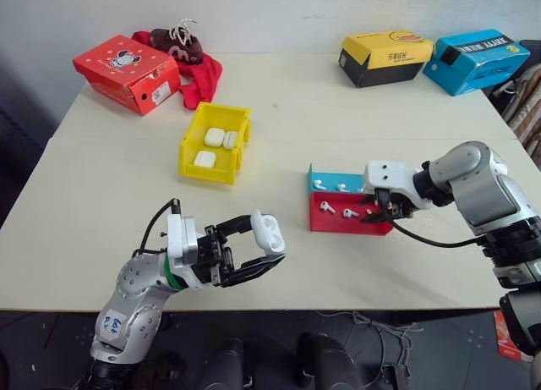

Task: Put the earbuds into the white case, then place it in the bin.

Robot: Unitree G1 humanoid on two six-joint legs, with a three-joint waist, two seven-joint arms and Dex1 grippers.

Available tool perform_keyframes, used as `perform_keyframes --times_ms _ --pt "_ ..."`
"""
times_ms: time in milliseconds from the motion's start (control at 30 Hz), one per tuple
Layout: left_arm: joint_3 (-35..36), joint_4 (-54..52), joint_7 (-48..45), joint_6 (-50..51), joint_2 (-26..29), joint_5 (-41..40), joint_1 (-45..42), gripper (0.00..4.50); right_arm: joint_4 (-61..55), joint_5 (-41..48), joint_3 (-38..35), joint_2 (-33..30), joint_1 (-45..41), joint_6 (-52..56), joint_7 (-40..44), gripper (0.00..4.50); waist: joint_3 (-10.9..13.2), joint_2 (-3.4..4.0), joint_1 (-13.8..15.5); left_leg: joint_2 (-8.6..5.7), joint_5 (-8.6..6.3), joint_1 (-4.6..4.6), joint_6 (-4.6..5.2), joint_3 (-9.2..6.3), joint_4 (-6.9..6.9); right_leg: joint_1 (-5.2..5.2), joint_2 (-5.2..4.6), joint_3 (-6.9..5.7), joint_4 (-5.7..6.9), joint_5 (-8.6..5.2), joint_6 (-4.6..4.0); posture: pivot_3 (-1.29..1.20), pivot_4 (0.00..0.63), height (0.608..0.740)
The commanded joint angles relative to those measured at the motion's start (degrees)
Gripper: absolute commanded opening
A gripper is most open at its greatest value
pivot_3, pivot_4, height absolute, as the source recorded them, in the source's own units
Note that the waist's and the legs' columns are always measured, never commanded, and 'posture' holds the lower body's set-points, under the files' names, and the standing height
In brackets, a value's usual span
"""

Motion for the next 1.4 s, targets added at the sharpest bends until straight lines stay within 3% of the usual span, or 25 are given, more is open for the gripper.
perform_keyframes --times_ms 33,433,700,1133,1300,1400 --pt "0.43 -2.53 -0.18 0.14 0.25 -1.54 -0.55 2.81 -2.78 0.55 -0.18 0.65 -0.52 3.08 -1.02 3.06 0.0 0.0 -0.01 0.0 0.0 0.0 -0.01 0.0 0.0 -0.01 0.0 0.0 0.01 0.0 0.0 0.0 0.15 0.74" --pt "1.09 -3.54 0.15 0.97 0.62 -1.59 0.03 2.81 -0.39 -1.26 2.29 2.81 -0.12 3.27 -5.74 3.06 0.0 0.0 0.08 -0.02 -0.01 -0.02 0.0 0.01 -0.01 -0.02 0.0 -0.01 0.02 0.0 -0.01 0.0 0.15 0.74" --pt "1.41 -3.81 0.26 1.26 0.74 -1.65 0.15 2.81 0.84 -2.53 3.72 2.16 0.29 0.41 -6.06 0.51 0.0 0.0 -0.04 -0.01 -0.01 -0.02 0.0 0.02 -0.01 -0.02 0.03 -0.02 0.02 0.0 0.0 0.0 0.15 0.74" --pt "2.39 -3.0 -0.15 0.53 0.78 -1.4 -0.52 2.81 0.03 -0.93 1.32 2.51 1.04 0.95 -6.73 0.46 0.0 0.0 -0.01 -0.01 -0.01 -0.01 0.0 0.02 -0.01 -0.01 0.03 -0.02 0.02 0.0 -0.01 0.0 0.15 0.74" --pt "4.43 0.31 -3.83 4.41 1.63 -8.38 -6.22 2.81 -4.31 14.87 -13.78 -0.29 4.59 -2.16 -0.27 0.46 0.02 0.02 0.43 -0.02 -0.02 -0.05 0.02 0.0 -0.01 -0.01 0.02 -0.04 -0.01 0.0 0.0 0.0 0.15 0.74" --pt "5.25 3.46 -5.54 6.39 2.08 -10.78 -10.09 2.81 -8.82 26.2 -22.73 1.57 7.75 1.41 0.44 0.46 0.02 0.02 0.3 -0.01 -0.02 -0.04 0.04 -0.02 0.0 0.03 0.07 -0.08 -0.03 0.0 0.01 0.0 0.15 0.74"
